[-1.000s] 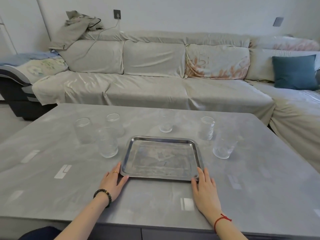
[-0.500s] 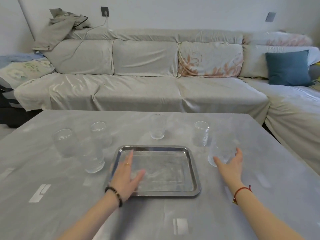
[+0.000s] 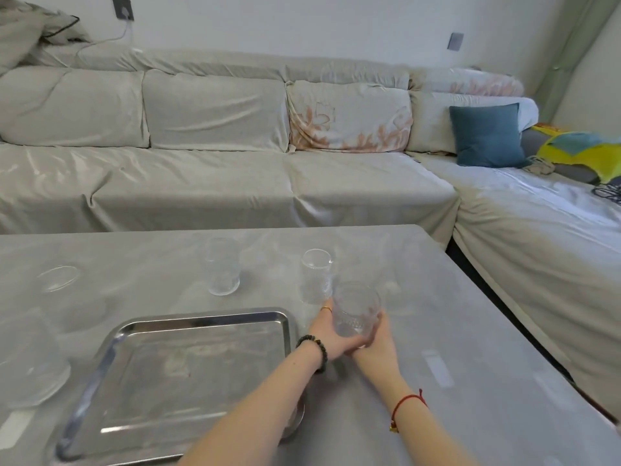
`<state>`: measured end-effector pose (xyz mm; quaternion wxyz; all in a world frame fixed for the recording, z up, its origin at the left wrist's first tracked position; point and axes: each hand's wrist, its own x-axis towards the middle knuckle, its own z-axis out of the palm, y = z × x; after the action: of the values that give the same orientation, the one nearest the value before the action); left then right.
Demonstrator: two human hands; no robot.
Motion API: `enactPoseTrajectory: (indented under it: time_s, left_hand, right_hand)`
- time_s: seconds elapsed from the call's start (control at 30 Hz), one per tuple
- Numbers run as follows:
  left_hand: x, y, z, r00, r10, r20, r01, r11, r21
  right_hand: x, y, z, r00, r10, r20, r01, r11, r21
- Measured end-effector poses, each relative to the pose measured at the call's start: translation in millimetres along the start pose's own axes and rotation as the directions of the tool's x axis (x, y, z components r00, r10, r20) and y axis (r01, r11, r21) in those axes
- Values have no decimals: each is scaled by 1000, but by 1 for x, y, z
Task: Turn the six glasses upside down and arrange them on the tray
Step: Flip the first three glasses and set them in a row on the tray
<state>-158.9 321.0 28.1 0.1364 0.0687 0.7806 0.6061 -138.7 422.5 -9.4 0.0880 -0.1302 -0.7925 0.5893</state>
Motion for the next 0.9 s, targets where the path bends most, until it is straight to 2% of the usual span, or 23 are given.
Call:
enactPoseTrajectory:
  time_s: [0.13, 0.23, 0.3, 0.4, 0.47, 0.53, 0.6, 0.7, 0.77, 0.83, 0.9]
  left_hand:
    - [6, -3, 7, 996, 1, -90, -5, 999, -47]
    - [3, -6, -3, 986, 29, -162, -38, 998, -57]
    - [-1, -4, -16, 984, 7, -181, -43, 979, -200]
    - [-15, 8, -43, 998, 4, -64, -37, 850, -525]
    - [-25, 13, -61, 999, 40, 32, -11, 773, -634]
    - [-33, 16, -81, 992, 49, 118, 43, 741, -670]
    - [-41, 20, -104, 992, -13, 128, 89, 791, -605]
    - [-47, 18, -143, 989, -133, -65, 101, 927, -362]
    - [-50, 10, -167, 975, -40, -219, 23, 997, -79]
    - [-50, 5, -180, 980, 94, -176, -80, 993, 82]
    - [-47, 2, -181, 993, 98, -71, -90, 990, 104]
  right_hand:
    - [-1, -3, -4, 1000, -18, -6, 18, 999, 48]
    - [-8, -17, -6, 996, -85, 38, 82, 995, 57]
    - [-13, -29, -5, 987, -150, 58, 147, 987, 62]
    - [-20, -54, 5, 971, -221, 87, 203, 963, 176]
    - [-25, -72, 18, 967, -221, 124, 180, 943, 278]
    - [-29, -86, 33, 970, -186, 157, 127, 937, 326]
    - [-32, -99, 48, 976, -142, 164, 86, 947, 309]
    - [-29, -115, 63, 980, -146, 137, 126, 982, 144]
    - [-25, -123, 67, 962, -226, 150, 230, 973, -12]
    - [-21, -126, 74, 937, -269, 223, 304, 943, -138]
    - [-19, -123, 83, 918, -276, 284, 345, 910, -230]
